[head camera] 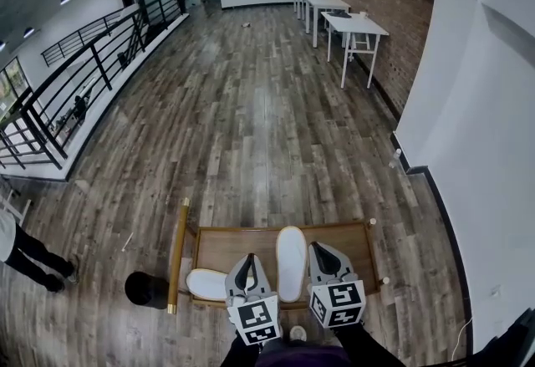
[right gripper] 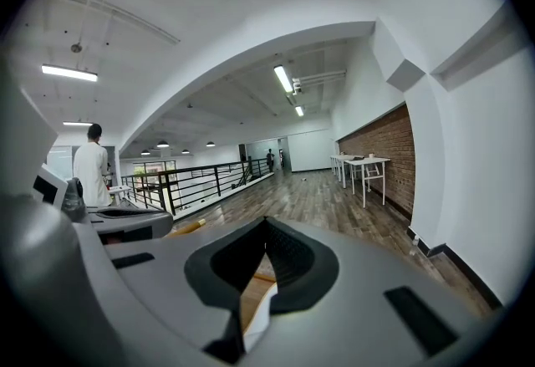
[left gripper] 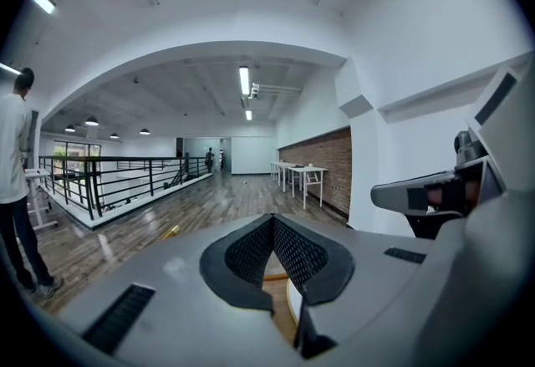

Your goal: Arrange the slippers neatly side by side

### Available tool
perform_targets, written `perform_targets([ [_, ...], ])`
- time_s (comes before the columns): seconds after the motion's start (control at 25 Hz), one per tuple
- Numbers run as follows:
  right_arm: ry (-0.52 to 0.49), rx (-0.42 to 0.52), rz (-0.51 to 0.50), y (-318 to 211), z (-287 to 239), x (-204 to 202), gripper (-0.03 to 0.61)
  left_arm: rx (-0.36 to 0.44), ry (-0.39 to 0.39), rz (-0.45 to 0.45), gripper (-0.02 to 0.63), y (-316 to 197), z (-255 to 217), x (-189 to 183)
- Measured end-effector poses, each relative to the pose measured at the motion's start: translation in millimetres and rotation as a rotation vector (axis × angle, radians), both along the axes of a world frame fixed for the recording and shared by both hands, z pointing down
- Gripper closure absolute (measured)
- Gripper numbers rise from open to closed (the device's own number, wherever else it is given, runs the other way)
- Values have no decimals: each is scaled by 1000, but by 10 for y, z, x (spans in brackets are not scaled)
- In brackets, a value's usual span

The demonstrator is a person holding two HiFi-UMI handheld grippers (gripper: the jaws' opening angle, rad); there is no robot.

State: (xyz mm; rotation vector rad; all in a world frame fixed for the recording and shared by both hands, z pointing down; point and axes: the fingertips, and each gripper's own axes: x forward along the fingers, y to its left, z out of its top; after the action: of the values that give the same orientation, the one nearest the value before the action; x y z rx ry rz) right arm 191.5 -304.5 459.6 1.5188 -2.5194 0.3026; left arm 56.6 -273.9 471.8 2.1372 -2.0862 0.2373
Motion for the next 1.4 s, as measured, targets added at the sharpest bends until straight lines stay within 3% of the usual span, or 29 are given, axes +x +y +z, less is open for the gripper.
perform_targets([
  [0.4,37,16,14,49,-39,-92,580,20,64,42,614,-11,15,-49],
  [0.8,38,-4,23,130,47,-182,580,46,102,23,614,101,128,-188],
  [1.12,56,-21,-1,158,136,-280,580,-120,175,-124,614,250,662,-525],
  [1.4,68,-41,-24,141,207,-388,580,-241,161,-258,614,448,1061,-885],
])
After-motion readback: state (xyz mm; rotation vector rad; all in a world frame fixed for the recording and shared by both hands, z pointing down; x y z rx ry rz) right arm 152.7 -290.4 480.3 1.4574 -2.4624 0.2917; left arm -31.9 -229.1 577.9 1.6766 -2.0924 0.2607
